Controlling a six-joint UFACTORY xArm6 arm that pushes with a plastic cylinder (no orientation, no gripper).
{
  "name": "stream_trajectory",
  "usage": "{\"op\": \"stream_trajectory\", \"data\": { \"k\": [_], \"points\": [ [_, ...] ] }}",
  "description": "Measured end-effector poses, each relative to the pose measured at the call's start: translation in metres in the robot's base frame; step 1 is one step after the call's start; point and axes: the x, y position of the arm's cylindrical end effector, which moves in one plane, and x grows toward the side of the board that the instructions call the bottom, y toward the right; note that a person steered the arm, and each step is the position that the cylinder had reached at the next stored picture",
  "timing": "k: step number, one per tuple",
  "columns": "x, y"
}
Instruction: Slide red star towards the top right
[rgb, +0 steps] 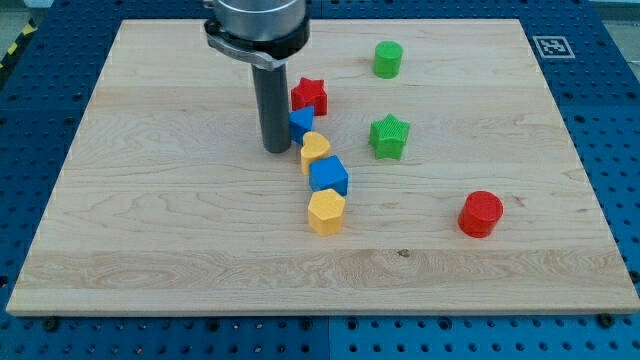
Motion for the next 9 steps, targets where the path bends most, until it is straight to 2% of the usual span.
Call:
{"op": "stream_trajectory", "data": {
  "k": [2, 3, 4, 6, 9],
  "points": [
    [-0.008, 0.018],
    [-0.039, -0.01],
    [-0.059, 0.006],
    [-0.067, 0.096],
    [-0.072, 0.101]
  ]
}}
